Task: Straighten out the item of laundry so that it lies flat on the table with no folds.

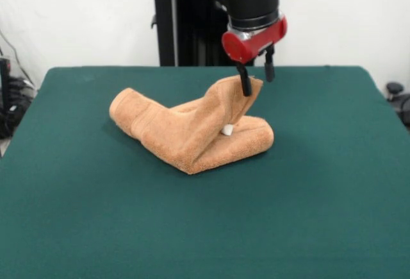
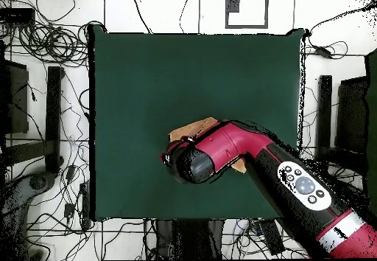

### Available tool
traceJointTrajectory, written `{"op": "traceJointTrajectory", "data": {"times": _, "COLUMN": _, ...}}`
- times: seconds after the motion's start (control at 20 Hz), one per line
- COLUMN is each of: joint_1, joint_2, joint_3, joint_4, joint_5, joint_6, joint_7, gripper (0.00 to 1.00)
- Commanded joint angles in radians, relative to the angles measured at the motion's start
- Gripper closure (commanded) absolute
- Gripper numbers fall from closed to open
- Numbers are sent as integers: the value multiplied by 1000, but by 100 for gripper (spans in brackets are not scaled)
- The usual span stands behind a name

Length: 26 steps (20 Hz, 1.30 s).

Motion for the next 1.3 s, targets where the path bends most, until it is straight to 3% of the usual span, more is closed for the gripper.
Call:
{"op": "traceJointTrajectory", "data": {"times": 0.05, "joint_1": 15, "joint_2": 3, "joint_3": -37, "joint_4": -31, "joint_5": -21, "joint_6": -34, "joint_7": -76, "gripper": 0}}
{"op": "traceJointTrajectory", "data": {"times": 0.75, "joint_1": -53, "joint_2": 17, "joint_3": -11, "joint_4": -52, "joint_5": -4, "joint_6": 11, "joint_7": -174, "gripper": 0}}
{"op": "traceJointTrajectory", "data": {"times": 1.3, "joint_1": -30, "joint_2": -20, "joint_3": -23, "joint_4": -49, "joint_5": -27, "joint_6": -28, "joint_7": -83, "gripper": 0}}
